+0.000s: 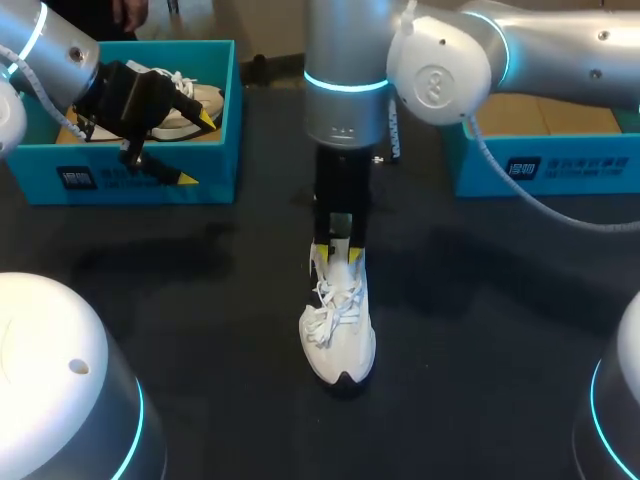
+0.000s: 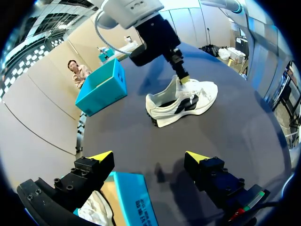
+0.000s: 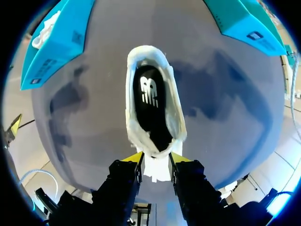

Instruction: Take the shoe out of the shoebox, open the shoe tongue, remove and reinsert the insole, then place the shoe into the shoebox

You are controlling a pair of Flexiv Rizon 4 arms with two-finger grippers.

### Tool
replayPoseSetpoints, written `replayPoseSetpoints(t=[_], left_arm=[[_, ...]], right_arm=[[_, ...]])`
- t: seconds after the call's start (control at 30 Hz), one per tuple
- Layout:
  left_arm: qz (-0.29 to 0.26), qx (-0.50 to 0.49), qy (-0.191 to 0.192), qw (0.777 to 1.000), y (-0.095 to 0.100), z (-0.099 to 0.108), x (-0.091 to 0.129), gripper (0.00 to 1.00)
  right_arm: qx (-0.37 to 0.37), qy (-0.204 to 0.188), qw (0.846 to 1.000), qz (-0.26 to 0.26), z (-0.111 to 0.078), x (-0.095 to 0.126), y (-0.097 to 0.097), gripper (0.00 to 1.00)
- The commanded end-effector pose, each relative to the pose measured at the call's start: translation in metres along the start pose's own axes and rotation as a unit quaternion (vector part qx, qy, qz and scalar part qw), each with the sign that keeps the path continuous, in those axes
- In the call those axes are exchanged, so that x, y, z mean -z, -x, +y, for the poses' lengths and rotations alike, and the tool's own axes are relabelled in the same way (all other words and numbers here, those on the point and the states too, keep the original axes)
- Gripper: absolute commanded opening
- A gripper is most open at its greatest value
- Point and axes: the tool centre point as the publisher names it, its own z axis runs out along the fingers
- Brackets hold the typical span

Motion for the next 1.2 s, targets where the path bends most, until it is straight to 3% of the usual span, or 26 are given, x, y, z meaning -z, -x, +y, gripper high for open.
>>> replayPoseSetpoints(t=[0.03, 0.2, 0.4, 0.8, 1.07, 1.2], left_arm=[[0.001, 0.000, 0.001, 1.000, 0.001, 0.000, 0.000, 1.00], [0.001, 0.000, 0.001, 1.000, 0.001, 0.000, 0.000, 1.00], [0.001, 0.000, 0.001, 1.000, 0.001, 0.000, 0.000, 1.00], [0.001, 0.000, 0.001, 1.000, 0.001, 0.000, 0.000, 1.00], [0.001, 0.000, 0.001, 1.000, 0.001, 0.000, 0.000, 1.00], [0.001, 0.000, 0.001, 1.000, 0.001, 0.000, 0.000, 1.00]], right_arm=[[0.015, -0.013, 1.000, 0.017, 0.020, -0.014, -0.001, 0.31], [0.022, -0.014, 0.999, 0.018, 0.027, -0.013, -0.003, 0.32], [0.015, -0.001, 1.000, 0.002, 0.014, 0.003, -0.001, 0.33], [0.019, 0.004, 1.000, 0.016, 0.036, -0.032, 0.005, 0.33], [0.025, 0.047, 0.999, -0.007, 0.025, 0.001, 0.014, 0.35], [0.088, 0.081, 0.993, -0.022, 0.030, 0.014, 0.017, 0.37]])
